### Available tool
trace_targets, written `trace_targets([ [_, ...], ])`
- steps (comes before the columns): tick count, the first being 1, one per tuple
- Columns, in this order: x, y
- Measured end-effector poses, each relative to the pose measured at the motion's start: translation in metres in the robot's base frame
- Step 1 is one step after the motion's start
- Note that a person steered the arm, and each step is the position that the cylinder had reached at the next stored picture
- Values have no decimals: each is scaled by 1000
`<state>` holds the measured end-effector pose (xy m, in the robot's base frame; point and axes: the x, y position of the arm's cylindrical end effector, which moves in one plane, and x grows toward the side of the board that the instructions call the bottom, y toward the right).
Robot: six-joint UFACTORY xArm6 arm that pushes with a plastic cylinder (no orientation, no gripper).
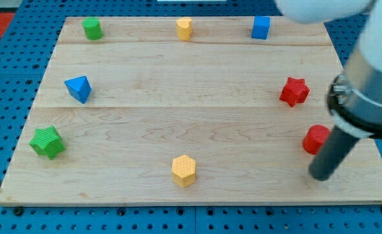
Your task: Move the red circle closer to the red star
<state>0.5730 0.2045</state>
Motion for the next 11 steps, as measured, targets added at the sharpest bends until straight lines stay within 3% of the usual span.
trace_targets([
  [1,-33,20],
  [2,-72,4],
  [3,-85,-20],
  [4,-41,-17],
  [5,-34,-61],
  [6,-63,-84],
  [8,-97,-75],
  [9,-46,-75],
  [10,-56,-61],
  [11,-99,-61],
])
